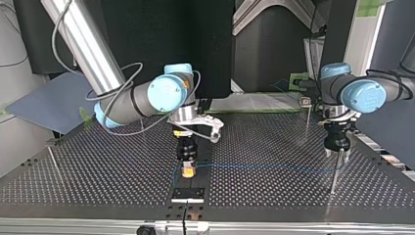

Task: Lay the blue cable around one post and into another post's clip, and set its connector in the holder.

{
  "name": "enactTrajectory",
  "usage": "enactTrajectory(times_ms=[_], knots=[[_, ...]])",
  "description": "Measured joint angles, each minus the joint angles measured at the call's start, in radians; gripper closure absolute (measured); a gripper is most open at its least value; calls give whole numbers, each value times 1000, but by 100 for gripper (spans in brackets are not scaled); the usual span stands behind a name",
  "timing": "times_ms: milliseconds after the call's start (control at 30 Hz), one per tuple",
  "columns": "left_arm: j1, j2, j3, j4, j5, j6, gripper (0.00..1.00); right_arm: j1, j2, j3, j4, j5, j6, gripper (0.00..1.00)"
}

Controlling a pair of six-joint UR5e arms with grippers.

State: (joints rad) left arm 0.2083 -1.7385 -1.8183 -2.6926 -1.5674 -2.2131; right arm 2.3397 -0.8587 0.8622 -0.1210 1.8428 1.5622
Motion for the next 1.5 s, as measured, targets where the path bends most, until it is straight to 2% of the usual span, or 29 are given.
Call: enactTrajectory(times_ms=[33,133,333,400,567,733,833,1033,1233,1400,1500], knots=[[0,0,0,0,0,0,0,-4,1,1,10,11,-10,100],[0,0,0,0,1,0,0,-17,1,2,38,41,-25,100],[-1,0,-1,0,1,0,0,-46,2,36,81,94,-25,100],[-1,0,-1,0,0,0,0,-54,2,53,78,112,-15,100],[-1,0,0,1,-2,0,0,-73,2,102,42,162,28,100],[-2,0,0,2,-4,0,0,-86,2,148,-3,188,69,100],[-2,0,0,2,-4,0,0,-94,2,173,-29,194,88,100],[-3,0,0,2,0,1,0,-111,1,223,-79,206,108,100],[-5,0,0,2,-1,3,0,-130,0,274,-130,223,120,100],[-6,0,0,2,-1,4,0,-136,-1,316,-171,229,126,100],[-6,0,0,2,-1,4,0,-151,-12,340,-195,231,141,100]])
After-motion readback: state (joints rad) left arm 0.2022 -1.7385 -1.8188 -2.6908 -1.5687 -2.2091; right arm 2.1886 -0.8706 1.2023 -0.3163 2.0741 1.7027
